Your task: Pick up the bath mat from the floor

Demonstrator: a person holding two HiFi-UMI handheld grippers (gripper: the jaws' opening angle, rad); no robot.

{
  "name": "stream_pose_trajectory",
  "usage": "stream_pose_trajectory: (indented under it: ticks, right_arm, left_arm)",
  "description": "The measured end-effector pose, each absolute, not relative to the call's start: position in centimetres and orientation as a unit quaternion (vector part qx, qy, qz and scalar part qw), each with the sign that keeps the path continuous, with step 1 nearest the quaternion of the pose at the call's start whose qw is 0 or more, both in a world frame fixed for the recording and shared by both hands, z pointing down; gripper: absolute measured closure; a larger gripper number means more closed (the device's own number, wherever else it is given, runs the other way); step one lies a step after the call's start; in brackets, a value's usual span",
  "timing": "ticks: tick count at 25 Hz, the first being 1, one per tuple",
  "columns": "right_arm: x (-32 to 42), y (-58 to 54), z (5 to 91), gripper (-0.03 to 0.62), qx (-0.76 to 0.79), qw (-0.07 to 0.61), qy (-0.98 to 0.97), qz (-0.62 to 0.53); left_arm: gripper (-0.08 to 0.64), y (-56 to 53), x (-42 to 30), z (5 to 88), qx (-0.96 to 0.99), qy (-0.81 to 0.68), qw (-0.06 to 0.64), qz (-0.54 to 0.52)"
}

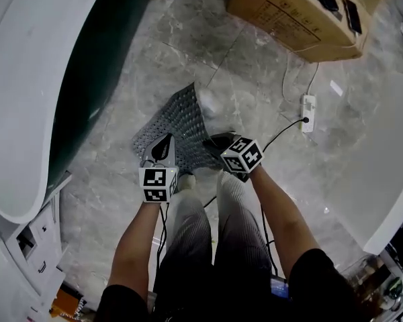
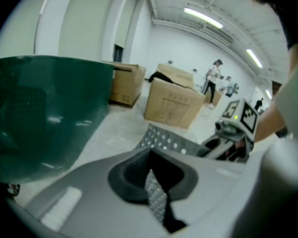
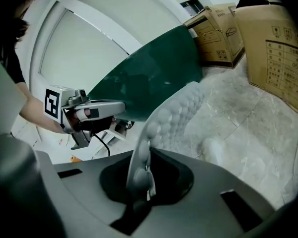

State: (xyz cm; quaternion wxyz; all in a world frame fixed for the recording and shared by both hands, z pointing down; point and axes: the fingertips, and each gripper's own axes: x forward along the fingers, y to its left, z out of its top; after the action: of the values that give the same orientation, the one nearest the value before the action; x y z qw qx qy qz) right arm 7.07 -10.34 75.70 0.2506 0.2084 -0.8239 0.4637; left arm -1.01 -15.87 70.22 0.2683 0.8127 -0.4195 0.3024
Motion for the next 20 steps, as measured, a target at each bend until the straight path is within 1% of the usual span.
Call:
stream_pose_trajectory:
  ticks: [8, 14, 20]
  right_arm:
    - [3.4, -7.1, 69.5, 0.578, 0.185, 0.265, -0.82, 0.472]
    - [2.0, -5.8, 68.3, 0.578, 0.21, 0.265, -0.801, 0.495]
    - [1.3, -7.6, 66.2, 0.58, 0.213, 0.253, -0.808, 0.488]
  left_arm:
    - [0.555, -14.1, -2.4, 63.6, 0.806, -0.44, 0.277, 0.283]
    - [0.555, -12.3, -5.0, 60.9, 0.79, -0.465, 0.281, 0.282]
    - [0.555, -12.2, -7.3, 58.3, 0.778, -0.495, 0.275, 0.272]
